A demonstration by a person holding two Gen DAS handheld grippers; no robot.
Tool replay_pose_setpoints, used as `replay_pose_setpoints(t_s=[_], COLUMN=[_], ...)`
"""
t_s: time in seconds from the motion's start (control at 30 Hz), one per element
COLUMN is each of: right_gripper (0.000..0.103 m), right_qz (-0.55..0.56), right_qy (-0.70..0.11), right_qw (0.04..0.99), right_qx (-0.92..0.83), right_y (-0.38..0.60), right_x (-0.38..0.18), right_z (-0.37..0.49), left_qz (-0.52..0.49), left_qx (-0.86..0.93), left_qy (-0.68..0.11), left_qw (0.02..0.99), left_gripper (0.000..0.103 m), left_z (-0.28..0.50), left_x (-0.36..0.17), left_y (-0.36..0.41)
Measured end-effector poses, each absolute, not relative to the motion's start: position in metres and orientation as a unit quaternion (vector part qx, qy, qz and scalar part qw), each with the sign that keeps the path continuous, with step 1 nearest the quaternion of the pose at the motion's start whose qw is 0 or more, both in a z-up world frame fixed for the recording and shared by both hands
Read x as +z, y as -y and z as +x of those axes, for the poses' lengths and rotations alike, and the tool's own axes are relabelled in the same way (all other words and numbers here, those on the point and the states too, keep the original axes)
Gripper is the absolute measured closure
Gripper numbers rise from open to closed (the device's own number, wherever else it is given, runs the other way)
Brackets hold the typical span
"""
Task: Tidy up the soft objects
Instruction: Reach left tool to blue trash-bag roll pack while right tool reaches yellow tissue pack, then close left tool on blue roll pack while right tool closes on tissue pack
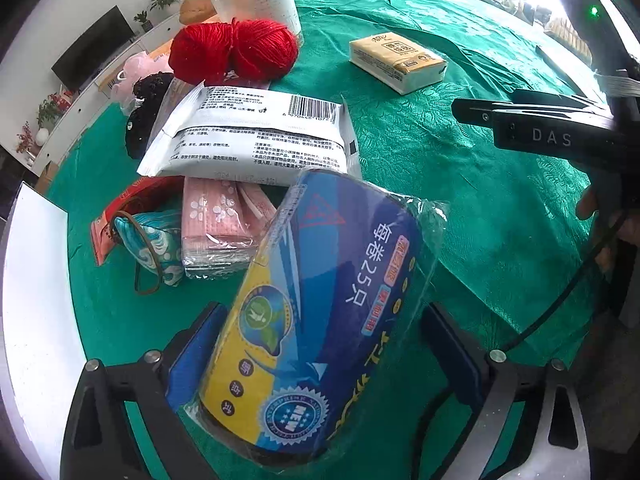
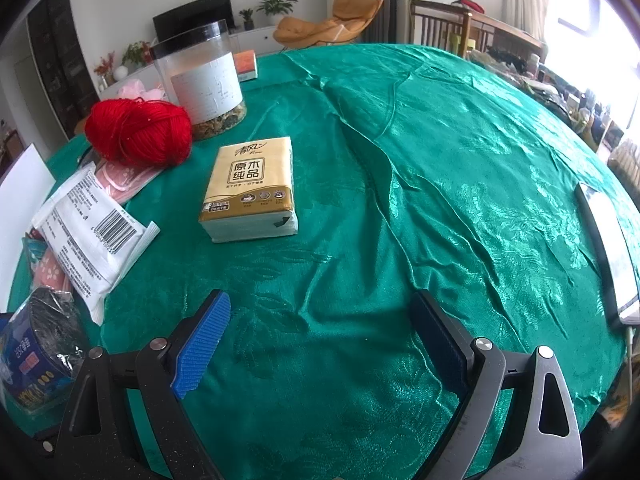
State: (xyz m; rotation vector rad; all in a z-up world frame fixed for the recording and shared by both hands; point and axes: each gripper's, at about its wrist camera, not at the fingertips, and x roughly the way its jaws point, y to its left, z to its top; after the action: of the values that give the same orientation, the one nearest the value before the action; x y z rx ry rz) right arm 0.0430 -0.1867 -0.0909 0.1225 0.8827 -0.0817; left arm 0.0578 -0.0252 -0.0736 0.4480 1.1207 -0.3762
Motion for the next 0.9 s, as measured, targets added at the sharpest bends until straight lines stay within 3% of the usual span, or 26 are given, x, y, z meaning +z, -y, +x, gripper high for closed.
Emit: replay_pose_setpoints(t_s=[0.07, 0.13, 0.33, 0.6, 0.67, 0.9], right_gripper=[0.01, 0.01, 0.01, 0.015, 0.052, 0.05], right_qz=[0.069, 0.07, 0.189, 0.069, 0.05, 0.042], right_qy=[-0.424, -0.424, -0.419, -0.504, -0.52, -0.477], right_qw=[0.902, 0.902, 0.888, 0.859, 0.851, 0.876], right_qx=[-0.036, -0.035, 0.013, 0.058, 0.06, 0.059], right_y=[0.19, 0.19, 0.224, 0.176, 0.17, 0.178], right_x=[-0.091, -0.09, -0.074, -0.065, -0.073, -0.043], right_z=[0.042, 0.042, 0.04, 0.133, 0.143, 0.113], left_qz=[0.204, 0.163, 0.065, -0.032, -0.037, -0.093], left_qx=[-0.164, -0.17, -0.166, -0.147, -0.141, -0.109], left_qy=[-0.515, -0.518, -0.497, -0.459, -0.445, -0.411], left_qw=[0.817, 0.822, 0.849, 0.876, 0.884, 0.9], left_gripper=[0.031, 0.035, 0.037, 0.037, 0.037, 0.037], left_z=[0.055, 0.052, 0.026, 0.012, 0.008, -0.003], left_x=[-0.068, -0.064, -0.054, -0.013, 0.0, 0.034], left_y=[0.02, 0.01, -0.014, -0.047, -0.058, -0.115])
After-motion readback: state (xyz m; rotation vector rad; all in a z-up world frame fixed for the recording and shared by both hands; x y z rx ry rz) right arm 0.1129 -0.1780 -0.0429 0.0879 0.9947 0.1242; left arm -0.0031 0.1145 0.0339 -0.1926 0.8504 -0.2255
